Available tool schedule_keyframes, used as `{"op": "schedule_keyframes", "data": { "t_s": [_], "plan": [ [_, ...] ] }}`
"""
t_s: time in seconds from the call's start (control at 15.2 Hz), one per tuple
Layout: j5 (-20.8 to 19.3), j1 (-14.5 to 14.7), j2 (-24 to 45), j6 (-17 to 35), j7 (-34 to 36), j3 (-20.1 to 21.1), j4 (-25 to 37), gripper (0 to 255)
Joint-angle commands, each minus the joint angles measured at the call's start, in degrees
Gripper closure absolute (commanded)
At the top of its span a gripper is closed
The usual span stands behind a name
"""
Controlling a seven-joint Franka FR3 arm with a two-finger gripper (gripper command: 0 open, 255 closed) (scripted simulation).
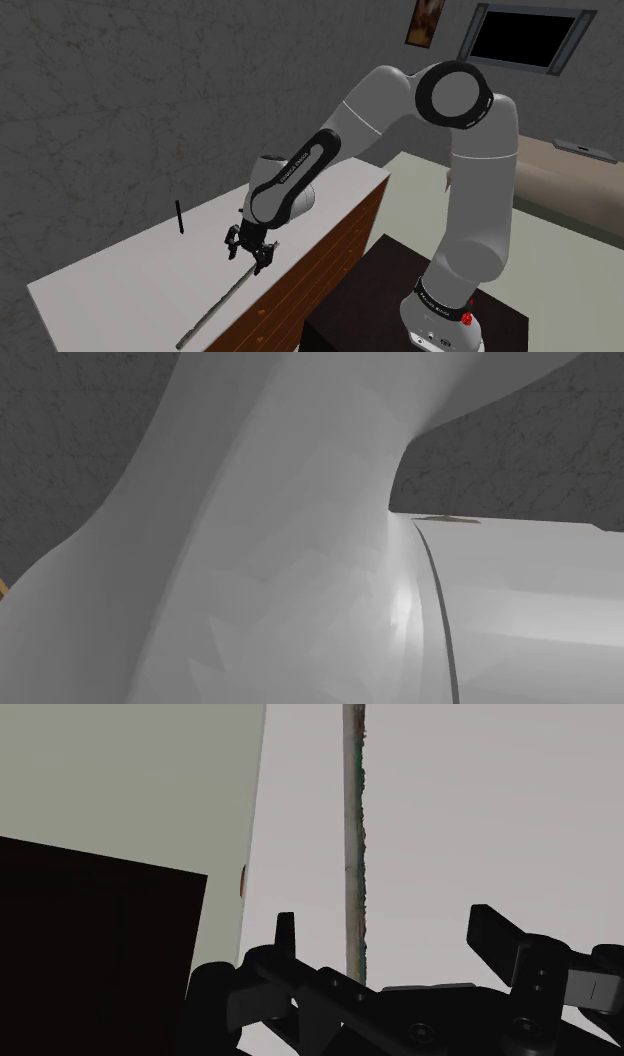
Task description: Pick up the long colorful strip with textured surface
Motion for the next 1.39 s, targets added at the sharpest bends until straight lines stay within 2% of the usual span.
{"op": "schedule_keyframes", "data": {
  "t_s": [0.0,0.46,0.53,1.12,1.32],
  "plan": [
    [-0.2,0.6,1.8,1.3,0.7,-0.3,0.6,0],
    [-0.8,1.2,6.2,4.9,0.1,-1.1,1.4,0],
    [-0.8,1.3,6.2,4.9,0.1,-1.1,1.3,255],
    [-0.8,1.2,6.2,4.9,0.1,-1.1,1.4,255],
    [-0.5,0.9,3.8,3.0,0.4,-0.7,0.9,255]
  ]
}}
